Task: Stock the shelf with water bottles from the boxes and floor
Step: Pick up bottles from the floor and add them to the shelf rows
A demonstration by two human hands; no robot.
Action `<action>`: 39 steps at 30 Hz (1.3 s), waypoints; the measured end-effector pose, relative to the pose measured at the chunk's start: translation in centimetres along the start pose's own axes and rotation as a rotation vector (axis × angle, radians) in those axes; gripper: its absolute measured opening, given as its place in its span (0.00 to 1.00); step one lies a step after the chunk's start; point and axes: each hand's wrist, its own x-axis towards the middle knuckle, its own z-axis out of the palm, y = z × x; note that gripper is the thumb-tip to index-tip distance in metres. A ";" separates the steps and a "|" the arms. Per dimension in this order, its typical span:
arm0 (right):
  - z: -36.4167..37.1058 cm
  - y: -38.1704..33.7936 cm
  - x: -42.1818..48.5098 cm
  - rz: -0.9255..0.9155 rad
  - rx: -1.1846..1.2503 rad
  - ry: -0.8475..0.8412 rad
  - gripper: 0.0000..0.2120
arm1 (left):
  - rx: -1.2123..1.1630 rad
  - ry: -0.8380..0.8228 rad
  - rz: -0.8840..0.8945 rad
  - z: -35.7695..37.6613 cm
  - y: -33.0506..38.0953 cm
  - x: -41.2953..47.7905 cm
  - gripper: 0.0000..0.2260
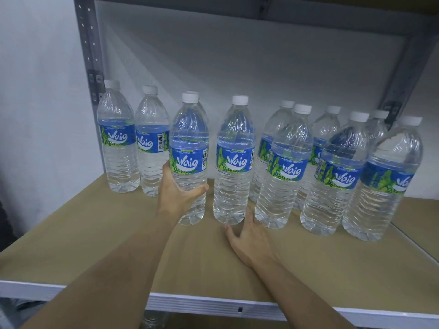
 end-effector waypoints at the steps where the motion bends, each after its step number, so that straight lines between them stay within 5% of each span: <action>1: 0.0 0.0 0.0 0.004 -0.001 -0.004 0.39 | -0.004 -0.006 0.000 0.0 0.0 0.0 0.43; 15: -0.6 -0.4 -0.2 0.028 -0.029 -0.009 0.35 | 0.012 -0.060 -0.042 -0.2 0.2 0.0 0.44; 20: -1.8 -1.3 -1.0 0.025 -0.051 0.053 0.35 | 0.158 -0.132 -0.187 -0.9 -0.3 -1.8 0.38; 23: -3.0 -2.0 -2.0 -0.004 -0.108 0.093 0.27 | 0.313 -0.212 -0.344 -1.6 -0.2 -3.7 0.38; 28: -7.5 -3.4 -4.7 -0.091 -0.319 0.071 0.15 | 0.585 -0.073 -0.241 -3.3 2.3 -6.7 0.17; 32: -11.5 -3.2 -7.9 -0.056 -0.342 -0.020 0.15 | 0.438 -0.282 -0.263 -3.9 7.2 -9.1 0.05; 39: -18.9 -0.5 -16.9 0.027 -0.306 -0.380 0.20 | 0.541 -0.688 -0.175 -4.5 16.3 -17.1 0.04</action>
